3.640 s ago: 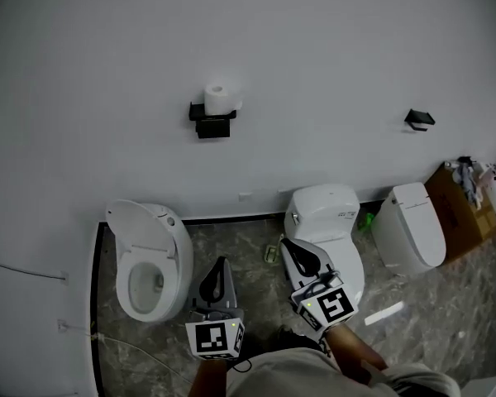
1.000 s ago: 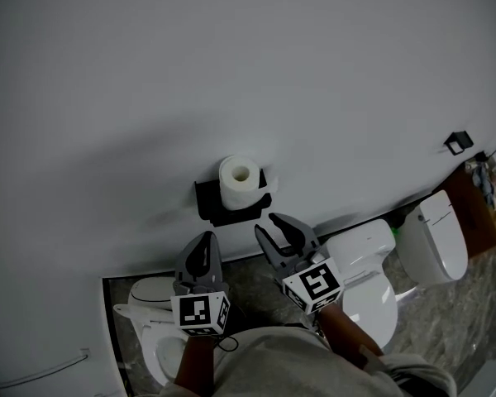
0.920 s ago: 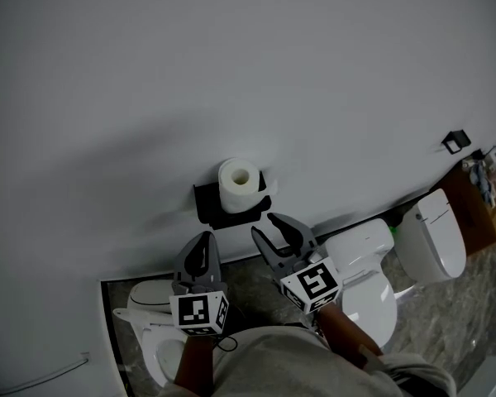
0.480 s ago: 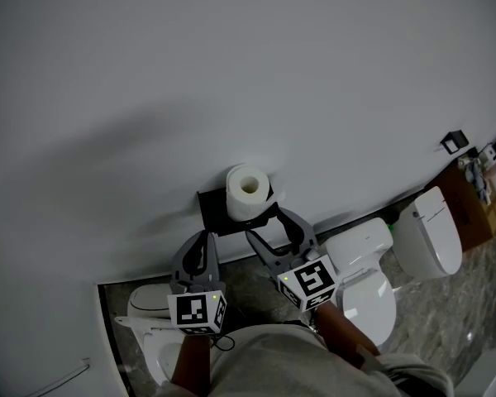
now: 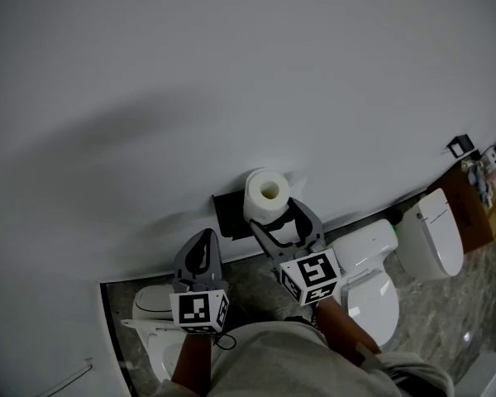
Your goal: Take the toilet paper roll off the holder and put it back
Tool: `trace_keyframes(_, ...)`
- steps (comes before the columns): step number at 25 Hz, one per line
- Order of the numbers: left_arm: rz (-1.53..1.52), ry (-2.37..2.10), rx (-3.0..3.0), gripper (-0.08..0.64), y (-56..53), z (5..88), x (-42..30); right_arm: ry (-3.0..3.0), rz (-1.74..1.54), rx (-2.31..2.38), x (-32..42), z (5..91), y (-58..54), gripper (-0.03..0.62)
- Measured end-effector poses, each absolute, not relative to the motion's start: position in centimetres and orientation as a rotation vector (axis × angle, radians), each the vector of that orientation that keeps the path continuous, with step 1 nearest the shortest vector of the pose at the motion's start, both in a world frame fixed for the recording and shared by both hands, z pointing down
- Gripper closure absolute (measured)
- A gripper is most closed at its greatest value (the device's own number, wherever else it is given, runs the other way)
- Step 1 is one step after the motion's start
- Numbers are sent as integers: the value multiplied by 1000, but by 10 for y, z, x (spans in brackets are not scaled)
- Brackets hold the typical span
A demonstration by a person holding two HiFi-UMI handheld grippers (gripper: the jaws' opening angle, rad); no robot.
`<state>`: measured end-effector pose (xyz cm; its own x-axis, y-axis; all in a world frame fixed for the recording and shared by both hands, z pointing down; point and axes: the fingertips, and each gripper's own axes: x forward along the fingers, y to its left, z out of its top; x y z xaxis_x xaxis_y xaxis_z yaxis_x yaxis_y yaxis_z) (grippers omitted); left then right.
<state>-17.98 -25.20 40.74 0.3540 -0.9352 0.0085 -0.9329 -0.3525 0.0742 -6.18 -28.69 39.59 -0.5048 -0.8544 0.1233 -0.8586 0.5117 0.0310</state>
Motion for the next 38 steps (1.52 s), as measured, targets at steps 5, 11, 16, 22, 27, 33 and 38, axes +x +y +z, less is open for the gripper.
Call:
trace_keyframes(5, -72, -1747, 2531, 548, -258, 407, -194, -2516, 42, 1507, -67, 400, -298, 255)
trace_keyframes(11, -106, -1726, 2537, 548, -268, 408, -200, -2395, 50, 1477, -71, 409, -317, 255)
trace_keyframes(16, -114, -1728, 2515, 548, -266, 411, -204, -2360, 44, 1465, -70, 409, -328, 255)
trace_keyframes(22, -104, -1753, 2492, 548, -258, 417, -208, -2380, 28, 1451, -69, 409, -330, 255)
trace_keyframes(27, -68, -1795, 2489, 548, -244, 415, -202, -2468, -29, 1461, -70, 399, -318, 256)
trace_keyframes(33, -44, -1829, 2492, 548, -223, 411, -186, -2590, -137, 1459, -66, 375, -292, 256)
trace_keyframes(38, -33, -1830, 2518, 548, -204, 408, -164, -2667, -179, 1444, -51, 363, -262, 256)
